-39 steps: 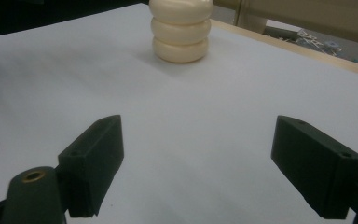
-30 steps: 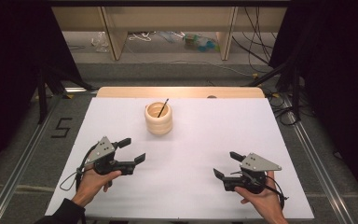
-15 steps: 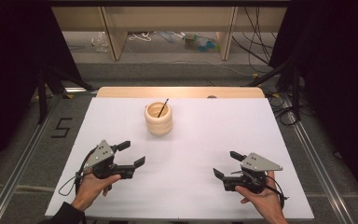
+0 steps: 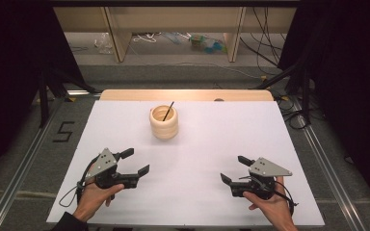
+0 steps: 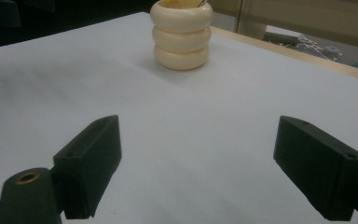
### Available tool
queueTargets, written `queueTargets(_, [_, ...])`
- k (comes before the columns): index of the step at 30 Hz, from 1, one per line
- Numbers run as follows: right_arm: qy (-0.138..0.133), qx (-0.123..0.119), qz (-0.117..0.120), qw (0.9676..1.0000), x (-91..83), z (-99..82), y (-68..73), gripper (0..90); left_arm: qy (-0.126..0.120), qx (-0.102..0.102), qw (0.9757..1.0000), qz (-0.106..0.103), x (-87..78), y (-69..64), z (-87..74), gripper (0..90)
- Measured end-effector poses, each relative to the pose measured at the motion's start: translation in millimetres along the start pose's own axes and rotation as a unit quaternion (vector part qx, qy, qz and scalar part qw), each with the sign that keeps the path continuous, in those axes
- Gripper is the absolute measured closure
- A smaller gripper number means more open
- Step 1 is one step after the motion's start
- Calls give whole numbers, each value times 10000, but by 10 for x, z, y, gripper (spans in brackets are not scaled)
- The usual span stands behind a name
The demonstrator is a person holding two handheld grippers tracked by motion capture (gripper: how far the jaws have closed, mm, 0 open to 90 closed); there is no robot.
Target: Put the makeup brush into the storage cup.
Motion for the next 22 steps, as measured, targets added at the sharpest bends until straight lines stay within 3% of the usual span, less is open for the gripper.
queueTargets(22, [24, 46, 49, 10000, -2, -1, 15, 160, -1, -42, 10000, 11, 8, 12, -1, 166])
Point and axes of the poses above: each handheld gripper's, and its own axes: x roughly forward along the jaws, z roughly out of its top, y roughly to its left, the point moved 6 cm from there along x, roughly forward along the jaws, and after that the axes turned 11 degrees about -x, right-handed, at the moved point
